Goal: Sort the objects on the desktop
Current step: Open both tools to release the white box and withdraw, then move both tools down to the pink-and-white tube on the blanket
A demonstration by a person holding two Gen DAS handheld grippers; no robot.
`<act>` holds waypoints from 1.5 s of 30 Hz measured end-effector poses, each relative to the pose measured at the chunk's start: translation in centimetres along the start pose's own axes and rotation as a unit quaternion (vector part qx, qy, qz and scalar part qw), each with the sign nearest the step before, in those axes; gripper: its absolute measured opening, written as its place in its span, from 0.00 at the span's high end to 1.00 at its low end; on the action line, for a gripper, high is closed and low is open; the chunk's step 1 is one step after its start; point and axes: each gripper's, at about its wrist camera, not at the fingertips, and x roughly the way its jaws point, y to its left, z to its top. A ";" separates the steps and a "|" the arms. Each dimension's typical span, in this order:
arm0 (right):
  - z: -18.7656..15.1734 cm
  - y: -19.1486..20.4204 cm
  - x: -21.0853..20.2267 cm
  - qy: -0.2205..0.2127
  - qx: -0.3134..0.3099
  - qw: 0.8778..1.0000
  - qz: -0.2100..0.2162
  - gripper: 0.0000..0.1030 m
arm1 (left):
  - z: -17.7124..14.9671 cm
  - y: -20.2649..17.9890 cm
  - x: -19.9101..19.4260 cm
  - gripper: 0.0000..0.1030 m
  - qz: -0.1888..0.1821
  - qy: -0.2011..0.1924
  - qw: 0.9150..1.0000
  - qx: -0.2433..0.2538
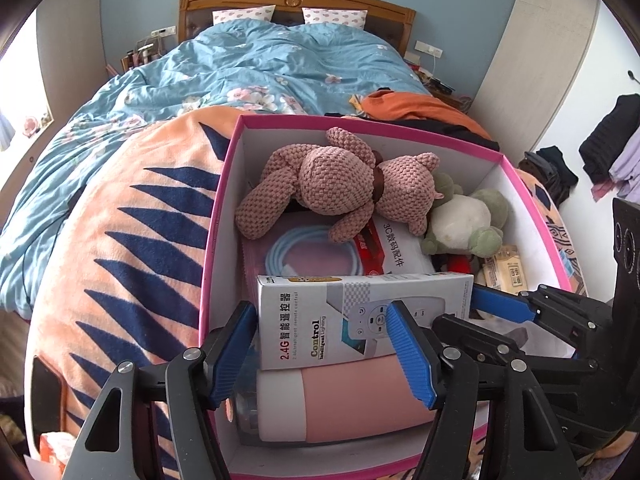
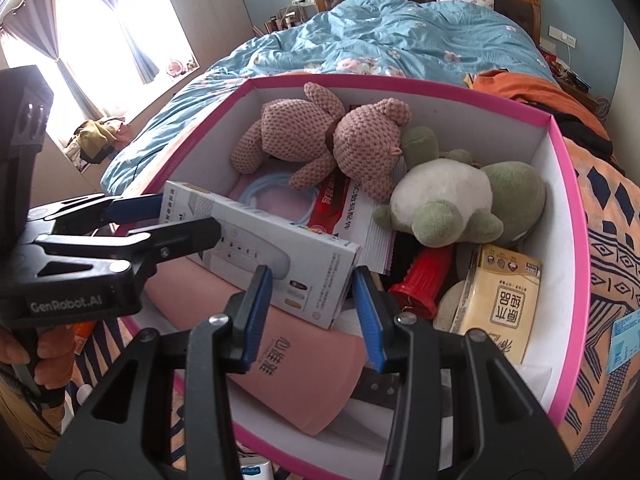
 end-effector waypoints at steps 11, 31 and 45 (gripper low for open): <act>-0.1 -0.4 1.1 0.012 0.002 1.000 -0.005 0.56 | -0.6 0.6 -1.0 0.38 -0.018 -0.022 1.000 -0.002; -3.9 2.7 -5.8 -0.072 -0.015 0.994 0.084 0.56 | -6.2 2.4 -11.2 0.37 -0.111 -0.123 0.986 0.012; -13.3 10.3 -13.8 -0.074 -0.116 0.971 0.197 0.56 | -14.3 4.2 -16.9 0.37 -0.155 -0.112 0.981 -0.021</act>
